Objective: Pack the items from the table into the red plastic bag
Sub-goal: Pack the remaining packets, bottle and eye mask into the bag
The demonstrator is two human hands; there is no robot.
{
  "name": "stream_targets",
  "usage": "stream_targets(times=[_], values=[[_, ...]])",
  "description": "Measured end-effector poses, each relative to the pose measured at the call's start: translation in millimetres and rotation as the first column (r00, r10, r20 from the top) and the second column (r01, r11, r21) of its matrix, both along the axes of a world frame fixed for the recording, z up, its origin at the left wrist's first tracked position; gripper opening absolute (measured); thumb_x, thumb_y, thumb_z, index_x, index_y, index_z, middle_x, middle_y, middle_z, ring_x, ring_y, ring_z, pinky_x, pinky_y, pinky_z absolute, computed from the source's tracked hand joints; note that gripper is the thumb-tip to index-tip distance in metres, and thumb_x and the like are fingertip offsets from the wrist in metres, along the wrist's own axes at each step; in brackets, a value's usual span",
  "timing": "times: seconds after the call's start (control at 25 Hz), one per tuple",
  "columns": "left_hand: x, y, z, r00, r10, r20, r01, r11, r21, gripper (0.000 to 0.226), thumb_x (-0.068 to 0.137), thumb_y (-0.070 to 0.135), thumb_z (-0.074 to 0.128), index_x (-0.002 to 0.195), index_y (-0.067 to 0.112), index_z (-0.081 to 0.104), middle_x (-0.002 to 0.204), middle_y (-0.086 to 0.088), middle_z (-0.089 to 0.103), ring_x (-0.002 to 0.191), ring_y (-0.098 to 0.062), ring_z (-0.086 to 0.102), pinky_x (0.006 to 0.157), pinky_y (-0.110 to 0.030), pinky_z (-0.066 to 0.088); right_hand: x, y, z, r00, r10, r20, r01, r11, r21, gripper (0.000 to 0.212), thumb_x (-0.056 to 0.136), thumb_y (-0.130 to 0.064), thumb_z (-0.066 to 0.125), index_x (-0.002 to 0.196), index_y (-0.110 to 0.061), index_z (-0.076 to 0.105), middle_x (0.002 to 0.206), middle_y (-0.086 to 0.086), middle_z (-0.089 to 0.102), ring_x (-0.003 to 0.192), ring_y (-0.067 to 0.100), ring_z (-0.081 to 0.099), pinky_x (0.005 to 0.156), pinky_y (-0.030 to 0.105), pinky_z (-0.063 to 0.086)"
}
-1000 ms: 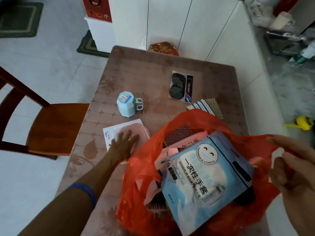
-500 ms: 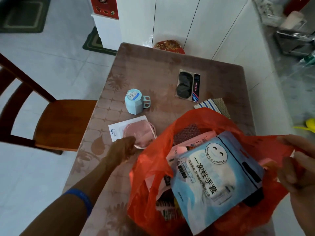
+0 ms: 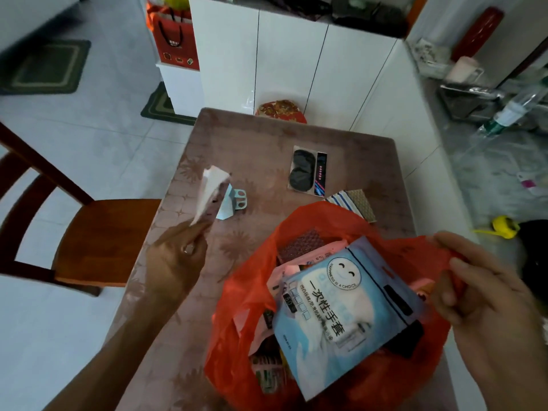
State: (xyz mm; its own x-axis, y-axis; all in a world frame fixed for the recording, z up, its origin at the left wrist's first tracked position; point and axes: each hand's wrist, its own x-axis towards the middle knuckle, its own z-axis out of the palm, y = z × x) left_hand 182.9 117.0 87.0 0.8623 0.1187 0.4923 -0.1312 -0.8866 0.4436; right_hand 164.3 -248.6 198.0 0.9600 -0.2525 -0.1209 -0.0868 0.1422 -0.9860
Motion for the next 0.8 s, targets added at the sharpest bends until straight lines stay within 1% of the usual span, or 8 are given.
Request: stream_targets(times=[0.12, 0.24, 0.36, 0.44, 0.52, 0.64, 0.72, 0.8], values=[[-28.7, -54.5, 79.1, 0.942, -0.301, 0.146, 0.287, 0.952, 0.109, 0.022, 0.086, 0.013, 0.058, 0.099, 0.006, 0.074, 0.099, -0.015, 0.074, 0.083, -0.022, 0.070, 0.076, -0.031, 0.056, 3.4, -8.1, 11.1, 0.999, 0.019, -0.044, -0.018, 1.000, 0.025, 0.034, 0.090, -0.001, 0.046, 0.114, -0.012, 0.067, 0.072, -0.006, 0.066, 0.046, 0.008, 0.044, 0.038, 0.020, 0.024], [-47.0, -109.7, 83.2, 0.775, -0.598, -0.205, 0.631, 0.752, 0.192, 0.019, 0.075, 0.012, 0.066, 0.090, 0.018, 0.075, 0.107, -0.003, 0.073, 0.089, -0.020, 0.069, 0.074, -0.031, 0.059, 5.7, -16.2, 16.2, 0.997, 0.023, -0.072, -0.020, 0.999, 0.035, 0.033, 0.088, -0.004, 0.050, 0.116, -0.011, 0.067, 0.069, -0.009, 0.066, 0.047, 0.008, 0.045, 0.039, 0.022, 0.025], [-48.1, -140.5, 68.1, 0.412, -0.725, -0.552, 0.843, 0.534, -0.073, 0.030, 0.061, 0.003, 0.070, 0.085, 0.021, 0.075, 0.112, -0.003, 0.072, 0.108, -0.009, 0.063, 0.094, -0.017, 0.046, 2.5, -30.9, 17.4, 0.997, 0.048, -0.065, -0.044, 0.997, 0.060, 0.031, 0.088, -0.003, 0.051, 0.113, -0.008, 0.069, 0.094, 0.015, 0.068, 0.044, 0.009, 0.045, 0.036, 0.019, 0.023], [-36.9, -149.0, 87.6, 0.314, -0.759, -0.570, 0.746, 0.569, -0.347, 0.026, 0.071, -0.001, 0.064, 0.083, 0.019, 0.075, 0.121, 0.000, 0.069, 0.122, 0.011, 0.046, 0.101, -0.007, 0.036, 4.0, -42.9, 19.8, 0.995, 0.074, -0.072, -0.068, 0.994, 0.085, 0.027, 0.088, -0.004, 0.053, 0.105, -0.012, 0.073, 0.096, 0.027, 0.058, 0.042, 0.009, 0.045, 0.036, 0.017, 0.023], [-15.3, -159.7, 108.7, 0.372, -0.788, -0.492, 0.604, 0.607, -0.517, 0.025, 0.082, 0.002, 0.059, 0.090, 0.019, 0.075, 0.118, 0.009, 0.070, 0.116, 0.009, 0.055, 0.096, -0.019, 0.048, 6.3, -54.4, 18.7, 0.992, 0.110, -0.066, -0.102, 0.988, 0.115, 0.025, 0.079, -0.013, 0.064, 0.102, -0.013, 0.075, 0.095, 0.029, 0.055, 0.041, 0.010, 0.045, 0.034, 0.017, 0.026], [47.3, -187.4, 121.5, 0.627, -0.692, -0.357, 0.510, 0.711, -0.483, 0.022, 0.093, 0.010, 0.060, 0.107, 0.019, 0.073, 0.110, 0.010, 0.071, 0.099, -0.002, 0.066, 0.086, -0.019, 0.053, 12.0, -68.5, 11.9, 0.990, 0.136, -0.045, -0.125, 0.973, 0.194, 0.047, 0.060, -0.022, 0.072, 0.105, -0.008, 0.074, 0.092, 0.027, 0.062, 0.043, 0.012, 0.047, 0.034, 0.017, 0.027], [107.6, -205.6, 107.7, 0.690, -0.594, -0.414, 0.435, 0.797, -0.419, 0.021, 0.094, 0.013, 0.059, 0.108, 0.022, 0.072, 0.107, 0.008, 0.071, 0.096, -0.004, 0.066, 0.084, -0.025, 0.055, 19.3, -71.2, 5.9, 0.991, 0.117, -0.058, -0.099, 0.962, 0.253, 0.045, 0.062, -0.023, 0.068, 0.104, -0.007, 0.074, 0.101, 0.015, 0.073, 0.046, 0.013, 0.048, 0.035, 0.018, 0.026], [171.8, -219.9, 68.6, 0.667, -0.486, -0.565, 0.432, 0.870, -0.238, 0.023, 0.092, 0.018, 0.059, 0.113, 0.022, 0.070, 0.112, 0.002, 0.070, 0.100, -0.012, 0.065, 0.084, -0.028, 0.052, 30.7, -71.8, -3.4, 0.991, 0.132, -0.031, -0.118, 0.953, 0.280, 0.046, 0.061, -0.030, 0.071, 0.103, -0.009, 0.075, 0.107, 0.013, 0.073, 0.048, 0.013, 0.049, 0.035, 0.019, 0.028]])
